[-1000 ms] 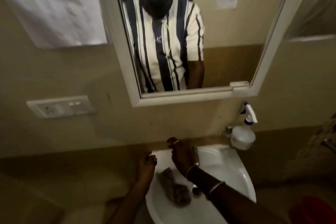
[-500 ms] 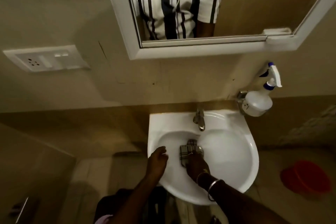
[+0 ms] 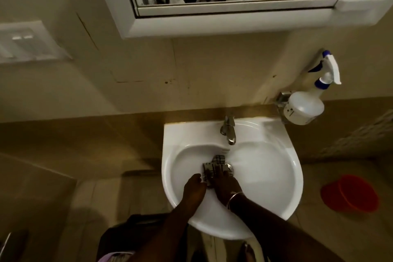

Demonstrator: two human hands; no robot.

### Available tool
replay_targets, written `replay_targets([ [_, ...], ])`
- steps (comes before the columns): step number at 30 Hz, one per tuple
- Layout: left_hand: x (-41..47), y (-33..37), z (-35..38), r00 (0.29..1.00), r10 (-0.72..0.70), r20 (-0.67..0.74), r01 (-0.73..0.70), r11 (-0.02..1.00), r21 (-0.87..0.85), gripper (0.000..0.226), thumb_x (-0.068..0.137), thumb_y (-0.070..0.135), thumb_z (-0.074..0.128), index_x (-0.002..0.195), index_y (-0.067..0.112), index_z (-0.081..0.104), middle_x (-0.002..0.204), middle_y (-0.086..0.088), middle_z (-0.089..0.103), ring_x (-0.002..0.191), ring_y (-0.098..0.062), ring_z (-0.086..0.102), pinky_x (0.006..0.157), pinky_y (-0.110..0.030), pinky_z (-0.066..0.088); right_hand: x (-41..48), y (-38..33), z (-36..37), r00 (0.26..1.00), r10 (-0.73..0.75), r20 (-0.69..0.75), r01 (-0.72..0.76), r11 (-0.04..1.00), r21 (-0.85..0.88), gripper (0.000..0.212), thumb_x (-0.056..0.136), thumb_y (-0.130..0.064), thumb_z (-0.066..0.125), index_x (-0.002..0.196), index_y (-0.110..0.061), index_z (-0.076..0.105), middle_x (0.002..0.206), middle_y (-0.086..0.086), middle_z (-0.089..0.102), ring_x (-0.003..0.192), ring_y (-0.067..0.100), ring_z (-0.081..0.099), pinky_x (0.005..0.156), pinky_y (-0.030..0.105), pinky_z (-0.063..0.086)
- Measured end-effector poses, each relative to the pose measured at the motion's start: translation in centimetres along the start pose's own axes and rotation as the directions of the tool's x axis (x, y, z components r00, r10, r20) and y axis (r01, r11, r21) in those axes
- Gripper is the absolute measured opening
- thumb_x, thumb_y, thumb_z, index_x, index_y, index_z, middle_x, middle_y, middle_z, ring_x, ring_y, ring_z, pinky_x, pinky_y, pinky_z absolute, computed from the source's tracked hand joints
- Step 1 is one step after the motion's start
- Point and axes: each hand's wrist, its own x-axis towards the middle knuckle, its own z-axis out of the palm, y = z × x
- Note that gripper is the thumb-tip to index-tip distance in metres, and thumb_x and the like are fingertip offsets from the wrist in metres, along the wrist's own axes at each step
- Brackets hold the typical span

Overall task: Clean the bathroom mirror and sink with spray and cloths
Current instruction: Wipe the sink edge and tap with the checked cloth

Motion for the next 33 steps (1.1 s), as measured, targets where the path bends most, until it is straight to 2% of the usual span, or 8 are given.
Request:
replay_targets([
  [7, 0.8, 0.8, 0.6, 0.994, -0.089, 0.058, 0.104, 0.917, -0.386, 0.022, 0.101, 0.028, 0.054, 0.112, 0.016, 0.068, 0.128, -0.018, 0.065, 0.114, -0.029, 0.062, 0.096, -0.036, 0.051, -1.3, 0.7, -1.1, 0.954, 0.181, -0.240, -0.093, 0.937, 0.336, 0.054, 0.105, -0.021, 0.041, 0.158, -0.026, 0.034, 0.158, 0.005, 0.042, 0.139, 0.029, 0.049, 0.109, 0.044, 0.048],
  [12, -0.4, 4.1, -0.9, 0.997, 0.007, 0.074, 0.047, 0.716, -0.696, 0.032, 0.101, 0.040, 0.057, 0.117, 0.016, 0.071, 0.111, -0.008, 0.077, 0.108, -0.026, 0.070, 0.090, -0.035, 0.057, -2.5, -2.0, -2.4, 0.809, 0.188, -0.557, 0.099, 0.891, 0.444, 0.054, 0.092, -0.005, 0.064, 0.144, -0.015, 0.056, 0.134, 0.007, 0.067, 0.115, 0.029, 0.066, 0.092, 0.044, 0.060],
  [16, -0.6, 5.0, -3.0, 0.993, 0.086, 0.080, -0.010, 0.743, -0.669, 0.045, 0.096, 0.050, 0.059, 0.127, 0.018, 0.068, 0.119, -0.007, 0.075, 0.113, -0.025, 0.070, 0.100, -0.046, 0.055, -2.9, -3.4, -3.9, 0.710, 0.140, -0.690, 0.226, 0.883, 0.412, 0.048, 0.086, -0.011, 0.069, 0.133, -0.013, 0.062, 0.112, 0.007, 0.073, 0.100, 0.026, 0.070, 0.081, 0.044, 0.062],
  [19, -0.6, 5.1, -4.1, 0.982, 0.185, 0.036, -0.120, 0.763, -0.635, 0.044, 0.097, 0.044, 0.059, 0.129, 0.015, 0.066, 0.118, -0.009, 0.075, 0.108, -0.026, 0.073, 0.092, -0.046, 0.059, -3.5, -4.0, -4.4, 0.664, 0.042, -0.747, 0.348, 0.866, 0.358, 0.050, 0.094, -0.036, 0.066, 0.139, -0.015, 0.057, 0.136, 0.006, 0.064, 0.128, 0.023, 0.058, 0.105, 0.042, 0.050],
  [23, -0.5, 6.2, -6.1, 0.982, 0.187, -0.023, -0.160, 0.761, -0.629, 0.033, 0.098, 0.039, 0.062, 0.119, 0.016, 0.071, 0.109, -0.009, 0.078, 0.101, -0.026, 0.075, 0.081, -0.041, 0.062, -2.7, -4.9, -5.2, 0.697, 0.380, -0.608, 0.288, 0.629, 0.722, 0.075, 0.092, -0.054, 0.064, 0.155, -0.022, 0.039, 0.160, 0.004, 0.039, 0.148, 0.009, 0.034, 0.117, 0.018, 0.035],
  [26, 0.9, 7.4, -7.1, 0.979, 0.200, -0.029, -0.182, 0.811, -0.557, 0.040, 0.094, 0.048, 0.064, 0.120, 0.018, 0.071, 0.109, -0.005, 0.078, 0.103, -0.024, 0.074, 0.085, -0.041, 0.062, -0.8, -4.9, -6.2, 0.695, 0.461, -0.552, 0.331, 0.477, 0.814, 0.068, 0.089, -0.037, 0.073, 0.149, -0.016, 0.047, 0.149, 0.003, 0.048, 0.138, 0.012, 0.047, 0.107, 0.034, 0.053],
  [29, 2.6, 9.4, -7.1, 0.974, 0.220, -0.060, -0.223, 0.863, -0.454, 0.031, 0.095, 0.049, 0.063, 0.107, 0.021, 0.072, 0.101, -0.001, 0.078, 0.096, -0.017, 0.073, 0.079, -0.027, 0.060, 1.6, -4.4, -7.1, 0.621, 0.479, -0.621, 0.319, 0.569, 0.758, 0.045, 0.093, -0.011, 0.066, 0.137, -0.009, 0.060, 0.145, 0.013, 0.051, 0.134, 0.025, 0.053, 0.103, 0.047, 0.055],
  [33, 6.0, 11.0, -6.2, 0.940, 0.293, -0.175, -0.338, 0.870, -0.359, 0.024, 0.097, 0.039, 0.065, 0.110, 0.020, 0.069, 0.106, -0.002, 0.075, 0.096, -0.016, 0.071, 0.071, -0.017, 0.056, 4.6, -3.2, -8.3, 0.693, 0.500, -0.519, 0.129, 0.622, 0.772, 0.048, 0.100, -0.011, 0.058, 0.148, -0.015, 0.051, 0.159, 0.007, 0.041, 0.141, 0.024, 0.047, 0.113, 0.033, 0.045],
])
